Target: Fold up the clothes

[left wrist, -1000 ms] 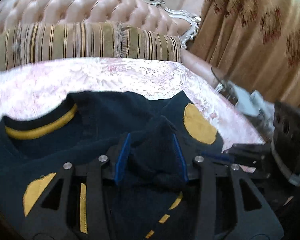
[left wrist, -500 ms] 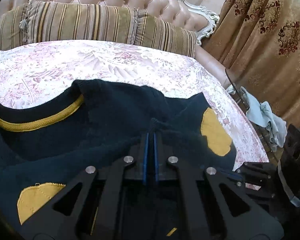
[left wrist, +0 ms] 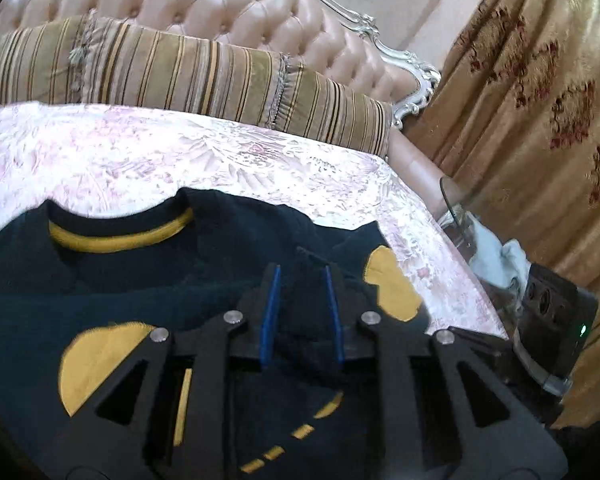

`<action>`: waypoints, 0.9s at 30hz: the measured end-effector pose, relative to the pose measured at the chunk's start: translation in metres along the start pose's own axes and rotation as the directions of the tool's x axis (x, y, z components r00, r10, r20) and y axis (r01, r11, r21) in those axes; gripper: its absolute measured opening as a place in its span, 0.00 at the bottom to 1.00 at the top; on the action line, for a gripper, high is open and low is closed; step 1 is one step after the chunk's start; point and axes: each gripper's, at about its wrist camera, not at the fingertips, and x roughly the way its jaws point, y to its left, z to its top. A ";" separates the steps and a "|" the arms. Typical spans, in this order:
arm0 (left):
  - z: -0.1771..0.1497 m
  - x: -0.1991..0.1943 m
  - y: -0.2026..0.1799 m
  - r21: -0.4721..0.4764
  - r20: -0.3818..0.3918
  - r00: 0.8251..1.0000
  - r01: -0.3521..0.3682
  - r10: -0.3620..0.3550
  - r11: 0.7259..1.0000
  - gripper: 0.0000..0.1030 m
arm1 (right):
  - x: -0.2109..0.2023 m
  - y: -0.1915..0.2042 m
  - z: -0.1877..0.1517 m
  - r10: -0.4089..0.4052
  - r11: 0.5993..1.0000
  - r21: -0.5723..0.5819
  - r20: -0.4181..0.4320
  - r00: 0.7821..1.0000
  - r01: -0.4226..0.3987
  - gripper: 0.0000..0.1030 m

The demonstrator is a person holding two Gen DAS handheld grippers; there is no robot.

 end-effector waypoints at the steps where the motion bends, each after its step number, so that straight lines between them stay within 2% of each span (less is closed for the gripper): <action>1: -0.001 0.001 -0.003 0.002 -0.009 1.000 0.001 -0.001 1.000 0.33 | 0.000 0.002 0.001 0.006 1.000 -0.006 0.001 1.000 -0.006 0.10; 2: -0.002 0.003 -0.006 0.006 -0.018 1.000 -0.005 0.006 1.000 0.42 | 0.000 0.004 0.002 0.006 1.000 -0.004 0.006 1.000 -0.006 0.26; 3: -0.003 0.004 -0.007 0.005 -0.018 1.000 -0.017 0.017 1.000 0.43 | -0.001 0.004 0.003 0.006 1.000 0.008 0.019 1.000 -0.006 0.48; 5: -0.004 0.006 -0.004 -0.025 -0.025 1.000 -0.008 0.007 1.000 0.43 | 0.000 0.005 0.006 0.026 0.999 0.029 0.031 0.999 -0.027 0.70; 6: -0.004 0.007 -0.001 -0.044 -0.029 1.000 -0.006 0.004 0.999 0.43 | 0.001 0.004 0.008 0.041 0.998 0.040 0.037 0.998 -0.043 0.71; 11: -0.011 0.002 0.010 -0.111 -0.021 0.999 0.034 -0.037 0.993 0.41 | -0.001 0.016 0.017 0.048 0.999 0.010 0.053 0.997 -0.048 0.71; 15: -0.017 -0.015 0.026 -0.190 0.031 0.999 0.044 -0.039 0.981 0.42 | 0.009 0.032 0.015 0.079 0.996 -0.050 0.028 0.996 -0.078 0.69; 16: -0.019 -0.020 0.031 -0.213 0.039 0.999 0.041 -0.034 0.976 0.42 | 0.013 0.036 0.014 0.088 0.994 -0.064 0.021 0.996 -0.087 0.61; 17: -0.023 -0.024 0.035 -0.235 0.045 0.998 0.055 -0.046 0.970 0.42 | 0.016 0.040 0.012 0.097 0.992 -0.078 0.013 0.995 -0.096 0.33; 18: -0.028 -0.028 0.039 -0.258 0.052 0.997 0.073 -0.062 0.963 0.42 | 0.019 0.044 0.011 0.106 0.990 -0.092 0.006 0.994 -0.105 0.13; 21: -0.041 -0.040 0.049 -0.328 0.080 0.991 0.127 -0.106 0.936 0.42 | 0.024 0.054 0.003 0.132 0.983 -0.124 -0.019 0.991 -0.133 0.11; 22: -0.045 -0.044 0.051 -0.353 0.094 0.988 0.145 -0.120 0.924 0.45 | 0.025 0.056 0.000 0.141 0.981 -0.133 -0.027 0.990 -0.143 0.11; 24: -0.054 -0.053 0.056 -0.400 0.122 0.982 0.183 -0.145 0.898 0.50 | 0.029 0.062 -0.008 0.152 0.975 -0.156 -0.057 0.987 -0.159 0.11; 27: -0.072 -0.059 0.065 -0.489 0.129 0.980 0.194 -0.150 0.851 0.54 | 0.033 0.070 -0.016 0.145 0.968 -0.194 -0.076 0.986 -0.157 0.11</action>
